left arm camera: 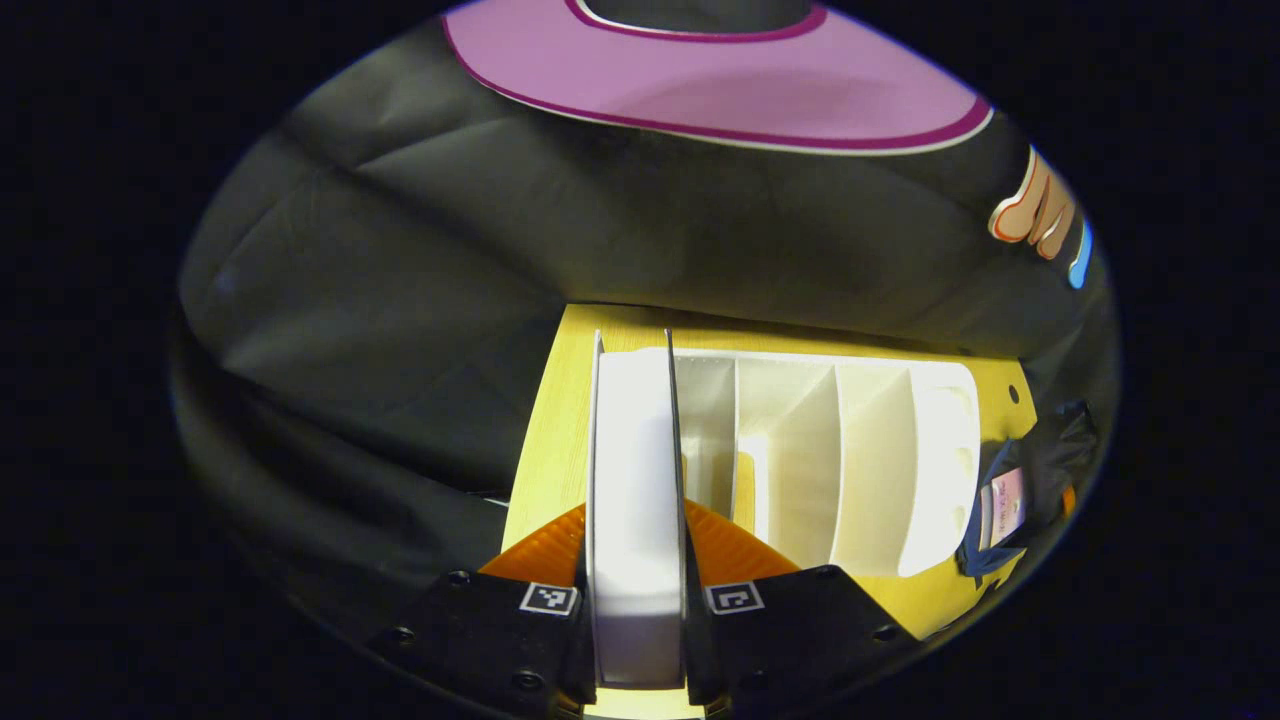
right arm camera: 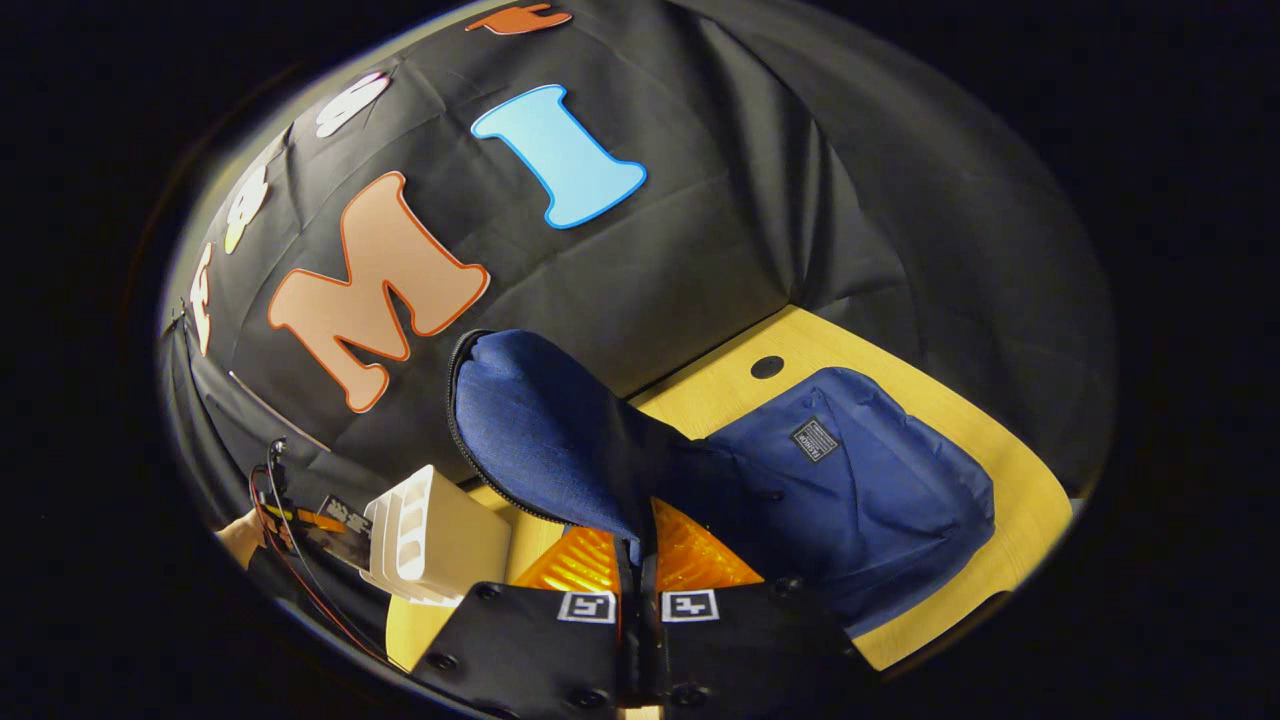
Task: Open the schoolbag, grab two books from the bookshelf and put them into the schoolbag.
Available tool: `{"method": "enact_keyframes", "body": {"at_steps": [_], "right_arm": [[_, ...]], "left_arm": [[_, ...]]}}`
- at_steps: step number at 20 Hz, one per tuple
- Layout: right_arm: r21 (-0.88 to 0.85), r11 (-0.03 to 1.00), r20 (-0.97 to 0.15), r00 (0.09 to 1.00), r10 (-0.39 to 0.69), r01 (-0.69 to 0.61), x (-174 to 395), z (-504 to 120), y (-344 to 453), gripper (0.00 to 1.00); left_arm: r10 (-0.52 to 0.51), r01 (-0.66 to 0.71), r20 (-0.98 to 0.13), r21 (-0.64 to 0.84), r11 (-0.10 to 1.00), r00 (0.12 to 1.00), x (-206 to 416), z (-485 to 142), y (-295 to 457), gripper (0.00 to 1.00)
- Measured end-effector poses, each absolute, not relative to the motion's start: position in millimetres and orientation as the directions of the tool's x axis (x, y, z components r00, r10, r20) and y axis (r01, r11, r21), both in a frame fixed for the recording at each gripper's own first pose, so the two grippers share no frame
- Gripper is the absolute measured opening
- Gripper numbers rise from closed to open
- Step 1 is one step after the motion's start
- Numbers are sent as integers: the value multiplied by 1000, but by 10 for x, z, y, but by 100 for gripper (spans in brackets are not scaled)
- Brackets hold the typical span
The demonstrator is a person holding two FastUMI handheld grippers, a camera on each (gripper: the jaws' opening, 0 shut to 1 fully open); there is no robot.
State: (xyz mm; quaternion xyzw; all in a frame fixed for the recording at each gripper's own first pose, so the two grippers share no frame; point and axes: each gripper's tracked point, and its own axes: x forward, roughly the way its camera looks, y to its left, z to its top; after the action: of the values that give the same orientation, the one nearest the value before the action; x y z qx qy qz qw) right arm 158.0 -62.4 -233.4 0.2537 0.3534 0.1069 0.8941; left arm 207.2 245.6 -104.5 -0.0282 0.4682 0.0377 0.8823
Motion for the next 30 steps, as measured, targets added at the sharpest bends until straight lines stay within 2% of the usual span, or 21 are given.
{"method": "enact_keyframes", "body": {"at_steps": [9,16,20,25,30], "right_arm": [[531,847,-576,726,376,-16,1577,-2347,-603,3],[538,843,-571,732,372,-9,1569,-2324,-623,3],[537,844,-570,733,371,-9,1575,-2316,-633,3],[533,846,-575,730,370,-9,1566,-2319,-627,3],[534,846,-577,729,367,-3,1557,-2328,-624,3]], "left_arm": [[39,-85,-786,-18,996,617,1983,-661,2405,32],[-10,-105,-734,-111,988,679,1831,-130,2496,32],[-31,-121,-713,-161,980,701,1840,-72,2469,32],[-119,-152,-666,-334,930,736,1882,-54,2389,32],[-272,-165,-575,-593,788,771,1789,-50,2252,32]]}}
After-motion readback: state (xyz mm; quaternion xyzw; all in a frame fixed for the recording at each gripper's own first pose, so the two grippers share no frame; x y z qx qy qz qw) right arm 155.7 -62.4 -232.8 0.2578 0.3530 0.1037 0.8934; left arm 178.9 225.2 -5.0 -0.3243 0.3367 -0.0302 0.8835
